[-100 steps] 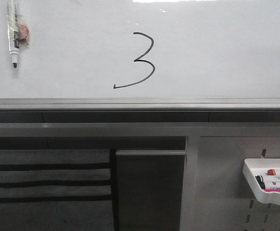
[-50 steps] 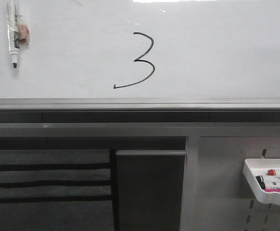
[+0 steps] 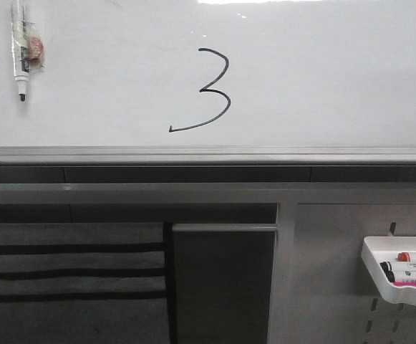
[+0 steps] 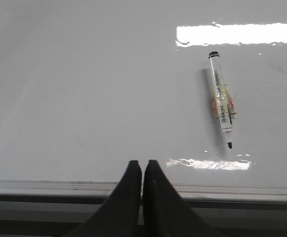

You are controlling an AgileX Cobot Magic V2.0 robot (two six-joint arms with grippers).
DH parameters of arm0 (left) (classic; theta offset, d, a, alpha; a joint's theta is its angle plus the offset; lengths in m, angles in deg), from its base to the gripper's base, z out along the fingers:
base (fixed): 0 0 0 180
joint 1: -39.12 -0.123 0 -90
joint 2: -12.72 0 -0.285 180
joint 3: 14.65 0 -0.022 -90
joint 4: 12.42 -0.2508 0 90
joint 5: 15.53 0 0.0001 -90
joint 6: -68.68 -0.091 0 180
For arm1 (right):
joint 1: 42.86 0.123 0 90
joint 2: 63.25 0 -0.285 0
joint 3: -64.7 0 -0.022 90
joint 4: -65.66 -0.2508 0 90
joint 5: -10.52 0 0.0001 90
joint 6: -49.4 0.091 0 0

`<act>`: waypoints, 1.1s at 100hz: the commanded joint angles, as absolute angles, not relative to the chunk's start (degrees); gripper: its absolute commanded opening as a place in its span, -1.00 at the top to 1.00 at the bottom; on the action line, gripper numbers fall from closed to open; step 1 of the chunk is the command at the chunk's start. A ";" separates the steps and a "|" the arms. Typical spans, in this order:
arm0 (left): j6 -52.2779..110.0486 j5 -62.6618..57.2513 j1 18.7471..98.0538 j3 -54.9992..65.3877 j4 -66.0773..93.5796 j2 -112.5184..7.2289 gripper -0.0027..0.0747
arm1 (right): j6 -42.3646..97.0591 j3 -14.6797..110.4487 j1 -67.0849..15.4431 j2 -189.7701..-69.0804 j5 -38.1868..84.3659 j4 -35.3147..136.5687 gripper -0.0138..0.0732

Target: Write number 3 on whiteboard

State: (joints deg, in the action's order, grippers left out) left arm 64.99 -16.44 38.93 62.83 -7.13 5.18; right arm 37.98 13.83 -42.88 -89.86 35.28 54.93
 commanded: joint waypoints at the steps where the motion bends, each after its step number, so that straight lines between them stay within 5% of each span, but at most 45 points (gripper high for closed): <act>1: 65.76 -20.33 38.52 63.24 -7.21 6.79 0.98 | 37.50 15.29 -43.05 -90.21 31.18 55.18 0.84; 71: 65.76 -20.33 38.52 63.24 -7.21 6.79 0.98 | 37.50 14.30 -43.16 -87.88 30.56 55.18 0.84; 110: 65.76 -20.33 38.52 63.24 -7.21 6.79 0.98 | 37.92 -11.51 -44.79 -70.14 10.52 53.22 0.84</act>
State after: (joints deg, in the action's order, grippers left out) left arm 65.25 -16.10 38.65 62.83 -7.26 5.18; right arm 38.09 -8.87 -44.37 -71.20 19.63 53.62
